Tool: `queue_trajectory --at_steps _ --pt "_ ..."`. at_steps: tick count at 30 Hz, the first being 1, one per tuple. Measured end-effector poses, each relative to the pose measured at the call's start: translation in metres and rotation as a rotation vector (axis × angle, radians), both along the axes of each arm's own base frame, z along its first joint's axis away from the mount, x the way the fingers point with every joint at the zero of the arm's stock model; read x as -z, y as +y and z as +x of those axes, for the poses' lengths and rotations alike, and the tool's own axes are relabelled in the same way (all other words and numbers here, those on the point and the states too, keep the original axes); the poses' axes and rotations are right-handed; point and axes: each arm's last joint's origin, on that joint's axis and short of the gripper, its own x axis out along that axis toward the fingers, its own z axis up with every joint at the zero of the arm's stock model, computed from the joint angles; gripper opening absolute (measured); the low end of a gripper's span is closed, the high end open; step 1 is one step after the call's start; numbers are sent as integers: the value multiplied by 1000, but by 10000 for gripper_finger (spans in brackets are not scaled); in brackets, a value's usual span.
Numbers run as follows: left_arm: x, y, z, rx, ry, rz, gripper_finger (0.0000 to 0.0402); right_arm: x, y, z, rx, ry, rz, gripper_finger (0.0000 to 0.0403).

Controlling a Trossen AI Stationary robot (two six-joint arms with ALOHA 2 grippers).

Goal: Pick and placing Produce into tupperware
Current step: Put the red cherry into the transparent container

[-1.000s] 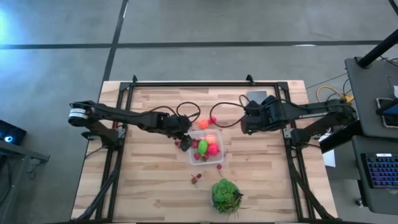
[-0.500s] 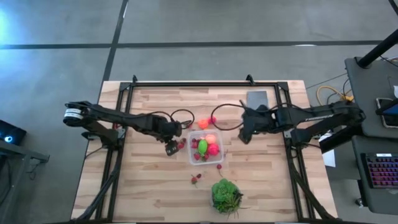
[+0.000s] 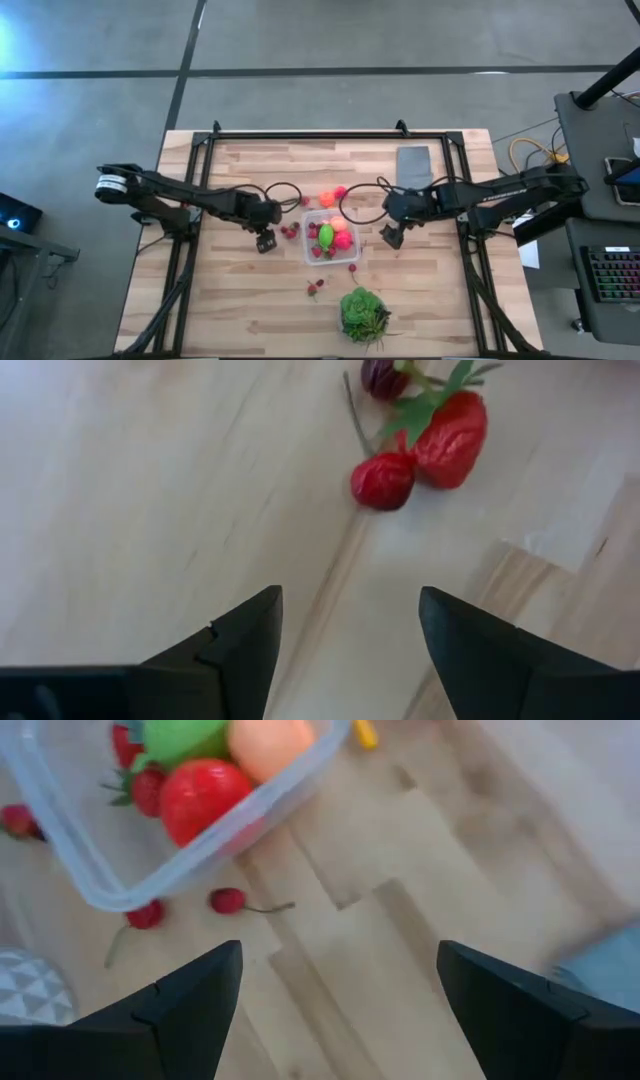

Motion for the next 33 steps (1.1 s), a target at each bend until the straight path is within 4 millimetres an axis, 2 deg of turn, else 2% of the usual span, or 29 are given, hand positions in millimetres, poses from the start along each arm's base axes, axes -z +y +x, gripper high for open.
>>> queue_trajectory --at_steps 5,11,18,25,33 --pt "12 0 -8 46 -81 18 221 19 2 3 24 -100 69 327" --pt "23 0 -16 135 -84 57 221 38 9 -6 -3 -64 84 327" --pt "28 0 -14 237 -63 100 221 48 26 -11 -21 -80 130 327" --pt "28 1 -11 282 -79 132 221 68 50 6 -177 -174 108 327" --pt "27 2 -11 273 -83 142 221 92 61 26 -248 -64 45 327"
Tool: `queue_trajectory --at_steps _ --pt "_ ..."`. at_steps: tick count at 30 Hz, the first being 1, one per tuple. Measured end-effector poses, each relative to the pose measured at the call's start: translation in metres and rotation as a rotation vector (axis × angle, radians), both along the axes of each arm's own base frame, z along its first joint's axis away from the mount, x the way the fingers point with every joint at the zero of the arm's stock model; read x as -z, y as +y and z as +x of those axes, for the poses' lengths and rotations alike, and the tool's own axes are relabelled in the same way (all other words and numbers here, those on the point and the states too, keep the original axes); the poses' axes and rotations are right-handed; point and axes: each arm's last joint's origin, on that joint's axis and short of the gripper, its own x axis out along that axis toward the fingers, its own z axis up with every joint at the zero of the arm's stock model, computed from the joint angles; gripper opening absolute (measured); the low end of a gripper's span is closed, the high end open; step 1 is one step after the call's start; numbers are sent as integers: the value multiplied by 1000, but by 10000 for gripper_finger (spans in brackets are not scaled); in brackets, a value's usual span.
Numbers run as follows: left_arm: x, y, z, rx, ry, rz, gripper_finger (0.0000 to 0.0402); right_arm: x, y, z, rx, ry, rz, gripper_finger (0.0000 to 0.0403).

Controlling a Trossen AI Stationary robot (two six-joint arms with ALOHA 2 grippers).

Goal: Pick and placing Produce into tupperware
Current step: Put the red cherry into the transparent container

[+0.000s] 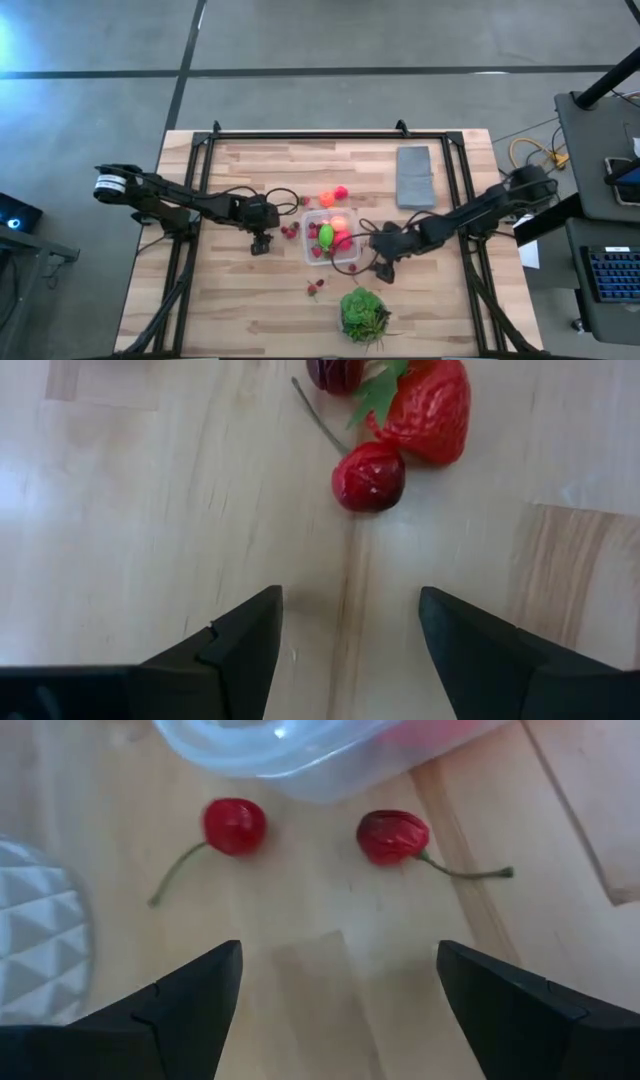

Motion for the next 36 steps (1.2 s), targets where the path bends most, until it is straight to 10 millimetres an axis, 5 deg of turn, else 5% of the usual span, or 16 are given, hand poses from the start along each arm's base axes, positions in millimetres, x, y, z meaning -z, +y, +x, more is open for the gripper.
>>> queue_trajectory --at_steps 13,21,36 --pt "-1 1 1 -3 -13 -3 221 -9 -1 10 -26 69 -241 326" --pt "-2 0 3 -4 -41 -4 221 -11 4 14 -221 41 -340 326" --pt "-2 0 5 -7 -57 -6 221 -2 7 25 -263 10 -365 326"
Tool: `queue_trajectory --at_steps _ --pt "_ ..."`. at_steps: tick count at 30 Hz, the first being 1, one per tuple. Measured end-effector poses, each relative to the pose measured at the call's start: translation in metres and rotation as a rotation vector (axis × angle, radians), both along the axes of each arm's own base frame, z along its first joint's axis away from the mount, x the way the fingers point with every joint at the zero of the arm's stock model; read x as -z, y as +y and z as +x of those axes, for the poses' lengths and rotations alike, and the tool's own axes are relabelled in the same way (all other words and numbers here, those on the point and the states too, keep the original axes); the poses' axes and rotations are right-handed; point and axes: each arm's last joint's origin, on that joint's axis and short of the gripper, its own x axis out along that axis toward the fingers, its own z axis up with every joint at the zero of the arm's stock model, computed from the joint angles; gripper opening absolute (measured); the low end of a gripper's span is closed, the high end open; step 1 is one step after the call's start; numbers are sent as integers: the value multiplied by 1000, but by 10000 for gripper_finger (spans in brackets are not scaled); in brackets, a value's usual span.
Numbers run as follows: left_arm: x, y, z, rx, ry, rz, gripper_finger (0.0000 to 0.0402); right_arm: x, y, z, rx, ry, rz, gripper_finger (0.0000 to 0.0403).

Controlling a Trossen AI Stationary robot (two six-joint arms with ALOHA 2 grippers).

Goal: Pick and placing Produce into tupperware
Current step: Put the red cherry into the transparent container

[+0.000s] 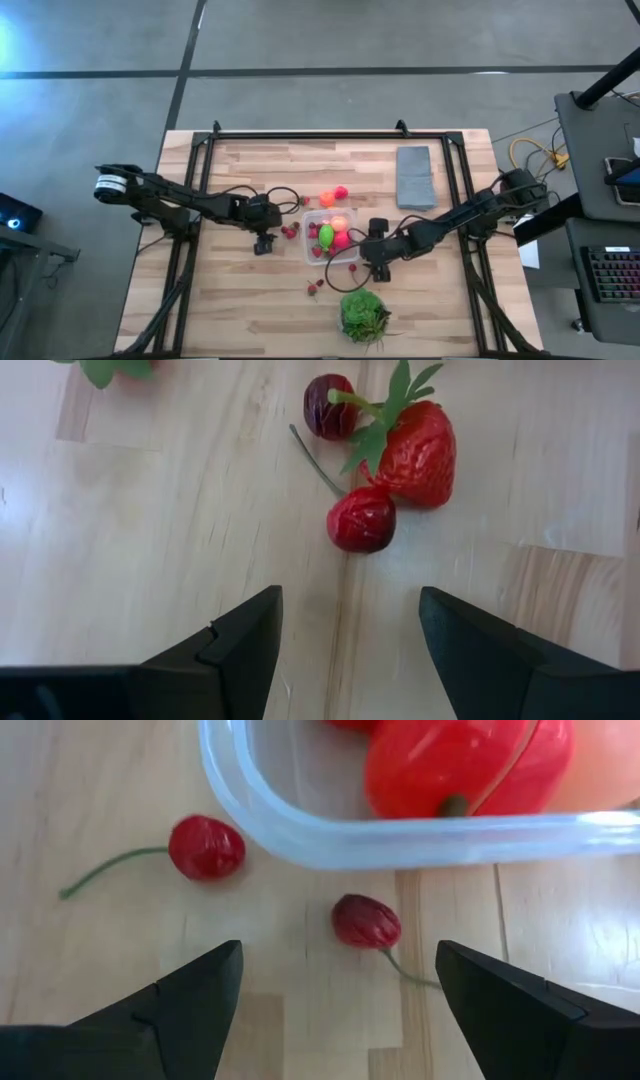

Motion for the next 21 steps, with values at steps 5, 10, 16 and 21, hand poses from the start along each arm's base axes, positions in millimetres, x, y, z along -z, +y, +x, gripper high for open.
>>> queue_trajectory --at_steps 5,10,16,21 --pt "-1 0 1 0 -10 0 221 0 0 1 10 -9 5 325" --pt "-1 0 2 0 -21 -1 221 0 -7 4 39 -20 15 325" --pt "-1 0 2 0 -20 0 221 0 -19 8 121 -24 51 325" --pt "-1 0 2 0 -20 0 221 0 -21 8 121 -23 62 324"
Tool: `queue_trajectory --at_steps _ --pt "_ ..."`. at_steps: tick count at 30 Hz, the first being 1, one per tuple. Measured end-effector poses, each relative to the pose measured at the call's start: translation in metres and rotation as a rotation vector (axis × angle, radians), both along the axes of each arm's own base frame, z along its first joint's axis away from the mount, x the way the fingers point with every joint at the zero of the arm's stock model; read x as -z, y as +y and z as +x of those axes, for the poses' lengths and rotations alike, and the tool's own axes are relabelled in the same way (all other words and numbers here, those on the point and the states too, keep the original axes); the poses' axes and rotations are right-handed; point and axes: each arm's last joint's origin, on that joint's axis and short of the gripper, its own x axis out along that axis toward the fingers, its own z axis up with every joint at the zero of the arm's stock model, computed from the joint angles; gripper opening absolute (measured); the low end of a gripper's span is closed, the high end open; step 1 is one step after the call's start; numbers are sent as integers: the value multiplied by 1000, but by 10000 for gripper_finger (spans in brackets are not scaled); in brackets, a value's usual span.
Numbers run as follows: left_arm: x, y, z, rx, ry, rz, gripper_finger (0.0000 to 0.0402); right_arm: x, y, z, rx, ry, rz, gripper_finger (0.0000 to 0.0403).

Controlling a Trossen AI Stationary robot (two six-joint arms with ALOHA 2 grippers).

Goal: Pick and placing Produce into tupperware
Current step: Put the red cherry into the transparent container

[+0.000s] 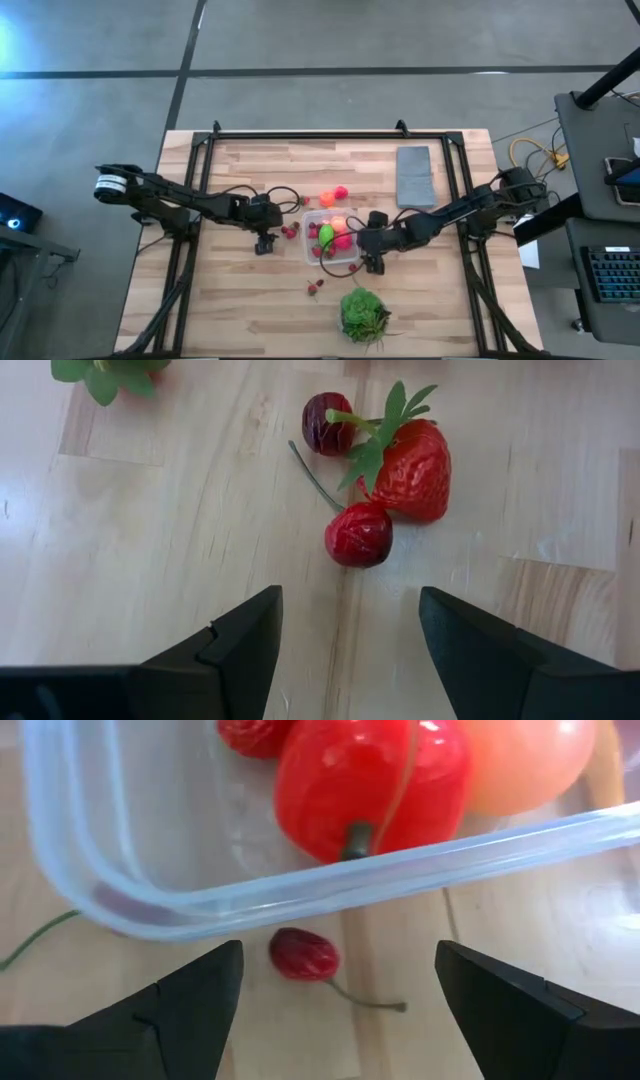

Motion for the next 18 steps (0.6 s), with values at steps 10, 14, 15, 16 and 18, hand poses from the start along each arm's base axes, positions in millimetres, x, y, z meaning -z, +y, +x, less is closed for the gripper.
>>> queue_trajectory --at_steps 10,14,15,16,18 --pt "0 0 0 0 0 0 221 -1 1 2 -8 -16 18 260" --pt "0 0 0 0 0 0 221 2 2 5 -7 -35 22 251" --pt "0 0 0 0 0 0 221 5 2 5 -5 -24 22 250" --pt "0 0 0 0 1 0 221 9 2 5 -4 -13 25 251" --pt "0 0 0 0 1 0 221 14 3 7 -4 -11 48 253"
